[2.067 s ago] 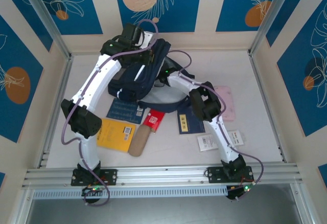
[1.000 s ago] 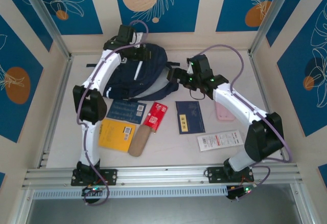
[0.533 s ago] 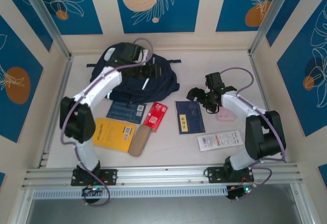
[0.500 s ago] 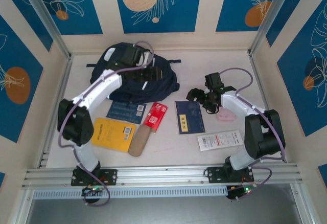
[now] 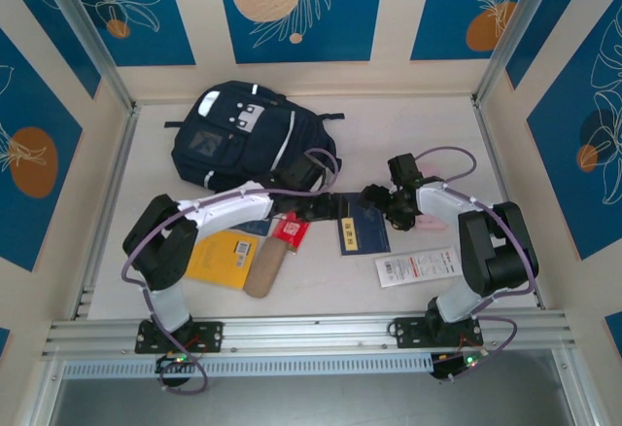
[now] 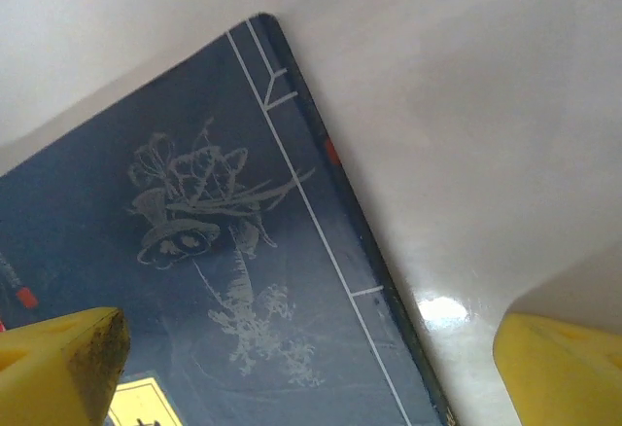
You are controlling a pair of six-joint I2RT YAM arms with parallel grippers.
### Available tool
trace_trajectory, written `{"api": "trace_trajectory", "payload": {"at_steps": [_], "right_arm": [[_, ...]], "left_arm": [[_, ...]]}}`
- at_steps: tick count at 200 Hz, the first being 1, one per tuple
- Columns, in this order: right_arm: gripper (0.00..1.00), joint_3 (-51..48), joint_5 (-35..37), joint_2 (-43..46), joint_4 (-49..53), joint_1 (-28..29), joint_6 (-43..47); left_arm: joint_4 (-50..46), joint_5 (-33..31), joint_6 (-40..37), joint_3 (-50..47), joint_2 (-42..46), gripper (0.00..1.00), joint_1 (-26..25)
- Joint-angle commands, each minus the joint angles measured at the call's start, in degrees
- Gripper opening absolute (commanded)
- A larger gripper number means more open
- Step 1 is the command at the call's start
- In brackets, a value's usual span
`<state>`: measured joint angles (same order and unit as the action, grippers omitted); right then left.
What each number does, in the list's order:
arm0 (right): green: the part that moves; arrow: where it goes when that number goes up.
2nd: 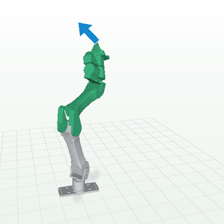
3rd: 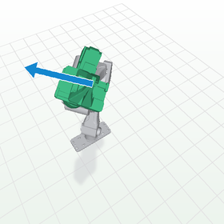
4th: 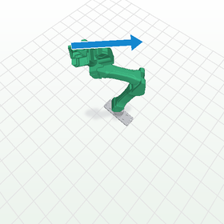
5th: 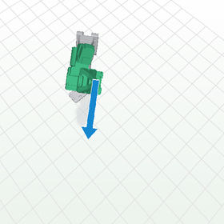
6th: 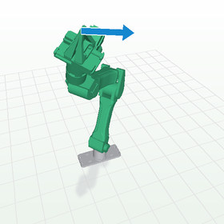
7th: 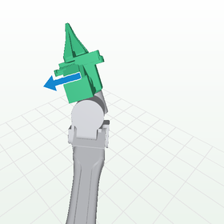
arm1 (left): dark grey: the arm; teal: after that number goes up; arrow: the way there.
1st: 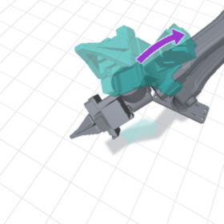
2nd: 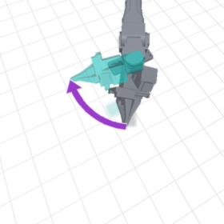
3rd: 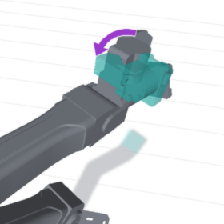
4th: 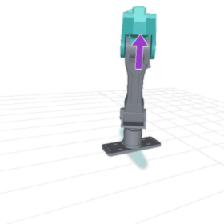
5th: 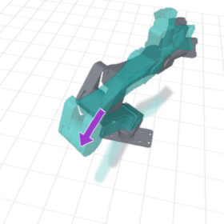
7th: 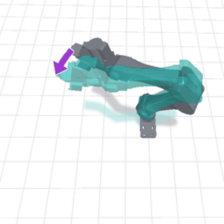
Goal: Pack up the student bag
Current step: Move the book to the center of the table.
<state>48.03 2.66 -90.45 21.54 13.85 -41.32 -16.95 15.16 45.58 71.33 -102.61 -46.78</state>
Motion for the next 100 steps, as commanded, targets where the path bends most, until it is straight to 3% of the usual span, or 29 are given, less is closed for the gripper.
{"api": "trace_trajectory", "payload": {"at_steps": [1,33,100], "right_arm": [[0.98,-1.9,-3.9,-1.1,-1.4,0.2,0.1],[0.98,-3.4,-10.0,-0.3,-4.0,0.6,0.2],[0.95,-7.1,-22.8,0.4,-8.9,1.5,-1.1]], "left_arm": [[2.4,-2.6,0.9,-2.0,-1.0,0.68,0.0],[4.4,-4.4,0.7,-5.4,-1.4,0.67,-0.1],[8.4,1.1,0.8,-5.6,-6.8,0.62,0.6]]}}
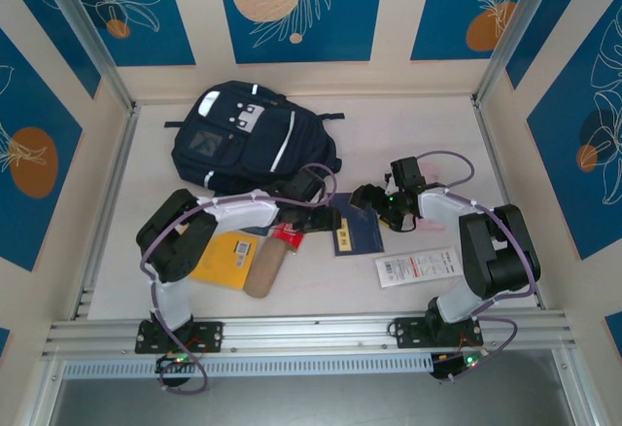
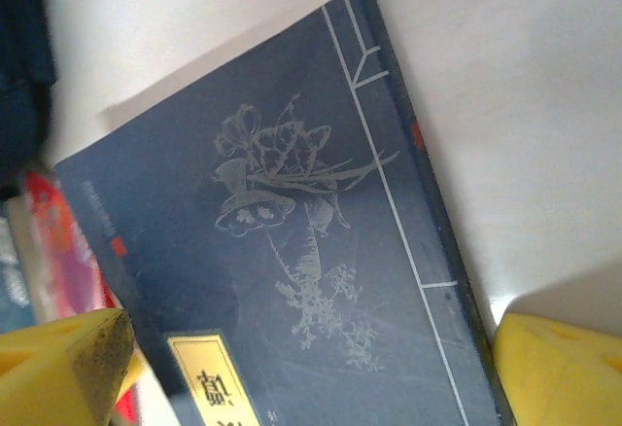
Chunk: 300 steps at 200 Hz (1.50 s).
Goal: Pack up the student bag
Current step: Move the book to the center of the table, then pick up the book from the center of the table.
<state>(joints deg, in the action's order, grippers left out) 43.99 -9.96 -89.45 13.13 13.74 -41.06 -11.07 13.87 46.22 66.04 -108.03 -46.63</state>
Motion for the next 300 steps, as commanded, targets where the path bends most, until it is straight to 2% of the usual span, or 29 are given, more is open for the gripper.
{"api": "trace_trajectory", "payload": {"at_steps": [1,44,84,112,141,214,244,269,300], "right_arm": [[0.95,-3.1,-10.3,-0.5,-0.5,1.6,-1.4],[0.93,-4.4,-13.6,0.2,-1.3,2.9,-1.4],[0.93,-5.0,-12.5,-0.5,-1.9,2.9,-0.8],[0.92,-3.9,-16.1,-0.5,-2.5,3.8,-0.8],[0.92,-4.6,-18.6,3.6,-3.1,4.1,-2.1],[0.91,-7.5,-23.8,9.2,-7.8,3.2,-6.7],[0.91,-10.6,-25.4,10.7,-13.8,2.5,-11.5],[0.89,-13.7,-27.7,11.3,-23.3,2.9,-18.1],[0.88,-14.0,-25.8,13.5,-24.5,3.5,-19.0]], "left_arm": [[2.5,2.4,0.1,-0.4,-1.5,0.61,0.5],[1.8,1.3,-1.7,-0.5,-2.0,0.54,1.3],[2.3,2.4,-2.4,-1.0,-2.2,0.41,1.6],[2.2,2.8,-3.4,-1.1,-2.5,0.29,1.6],[2.2,3.0,-4.2,-1.2,-2.8,0.22,1.6],[3.1,5.9,-5.1,-1.3,-4.3,0.14,1.5],[3.3,6.7,-5.3,-1.3,-4.1,0.12,1.5],[4.0,8.2,-5.0,-1.3,-4.3,0.11,1.5],[4.0,9.0,-5.0,-0.9,-4.3,0.09,1.5]]}}
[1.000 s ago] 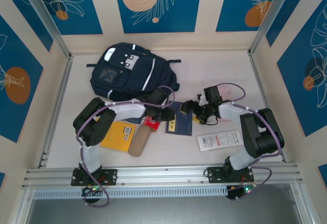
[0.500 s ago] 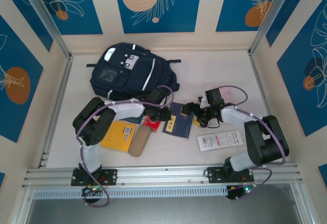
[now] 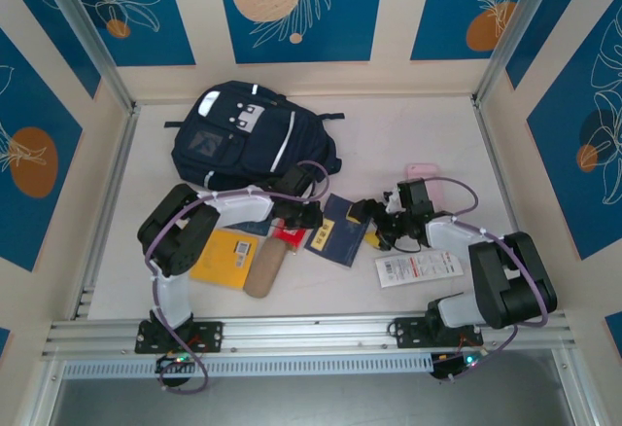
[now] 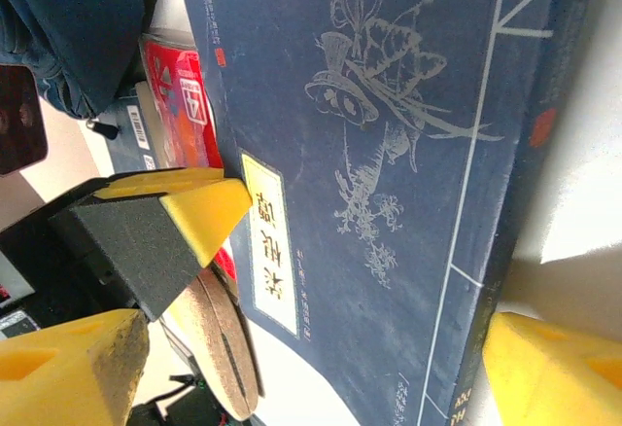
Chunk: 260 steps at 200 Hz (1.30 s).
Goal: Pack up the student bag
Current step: Pick up the book from the center of the table.
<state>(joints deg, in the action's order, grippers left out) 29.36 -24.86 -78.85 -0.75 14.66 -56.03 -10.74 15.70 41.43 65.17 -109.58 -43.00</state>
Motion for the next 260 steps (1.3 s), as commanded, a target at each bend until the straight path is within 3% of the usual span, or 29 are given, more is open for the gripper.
{"api": "trace_trajectory", "payload": {"at_steps": [1,82,131,158,184,195,240,260], "right_arm": [[0.88,0.6,-10.9,2.9,-10.6,2.6,-4.0],[0.87,-1.7,-9.6,4.9,-15.2,2.6,-6.1],[0.8,-0.7,-6.5,-0.8,-8.6,2.7,-0.3],[0.59,-1.0,-5.2,-4.4,-8.1,2.7,0.7],[0.1,-0.2,-2.2,-3.8,-4.2,2.5,2.8],[0.0,0.6,-0.4,-1.9,-1.1,2.5,4.3],[0.0,2.0,-1.3,11.9,2.9,2.0,10.3],[0.0,4.2,-3.5,17.1,5.7,1.7,12.4]], "left_arm": [[3.7,7.2,-0.2,0.0,-2.8,0.09,-2.1],[4.4,9.0,-0.1,0.1,-2.9,0.07,-2.2],[4.5,9.2,-0.1,-0.1,-2.6,0.07,-2.2],[4.6,9.3,0.0,-0.4,-2.4,0.06,-2.2],[4.6,9.0,0.6,-1.0,-1.2,0.07,-2.1],[4.9,9.1,0.7,-1.6,0.2,0.15,-2.1],[5.9,8.2,1.5,-5.0,9.9,0.67,-2.2],[5.9,6.8,2.1,-6.8,14.7,0.8,-1.9]]}}
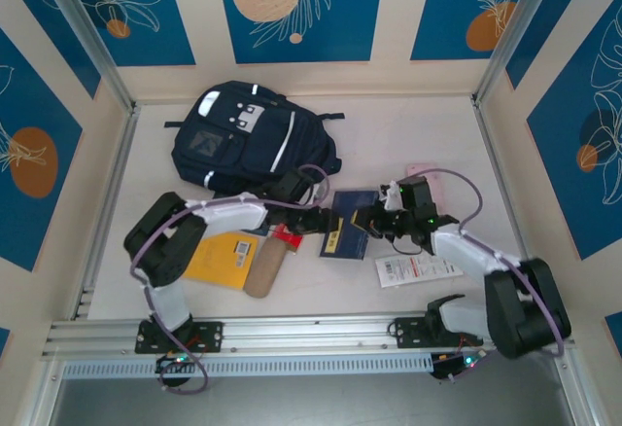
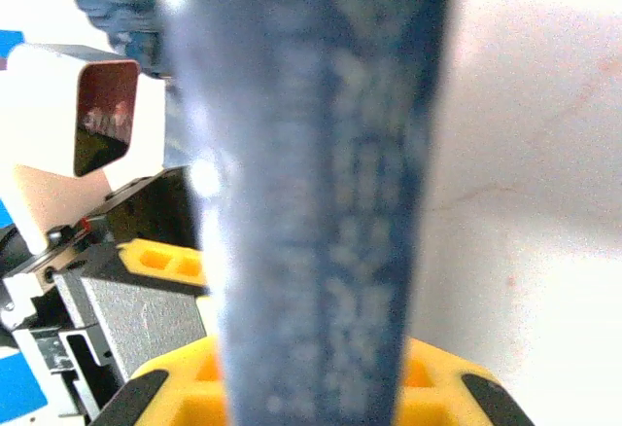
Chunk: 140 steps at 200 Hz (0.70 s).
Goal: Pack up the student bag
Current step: Pick up the book from the center of the table, then pass the book.
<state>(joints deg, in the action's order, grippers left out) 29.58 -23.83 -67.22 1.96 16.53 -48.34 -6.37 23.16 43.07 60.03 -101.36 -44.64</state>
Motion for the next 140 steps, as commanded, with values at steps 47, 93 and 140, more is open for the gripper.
{"api": "trace_trajectory", "payload": {"at_steps": [47,93,140], "right_arm": [[0.0,4.6,-20.7,10.9,-5.5,-0.7,1.5],[0.0,4.9,-27.5,15.6,-12.6,-0.9,-5.0],[0.0,6.3,-28.6,20.1,-8.1,-1.1,-4.4]], "left_arm": [[5.5,7.9,1.4,-3.1,15.5,0.81,2.0],[9.1,15.2,1.5,-5.2,23.8,0.79,2.2],[10.7,19.3,-0.2,-7.8,31.7,0.65,2.1]]}}
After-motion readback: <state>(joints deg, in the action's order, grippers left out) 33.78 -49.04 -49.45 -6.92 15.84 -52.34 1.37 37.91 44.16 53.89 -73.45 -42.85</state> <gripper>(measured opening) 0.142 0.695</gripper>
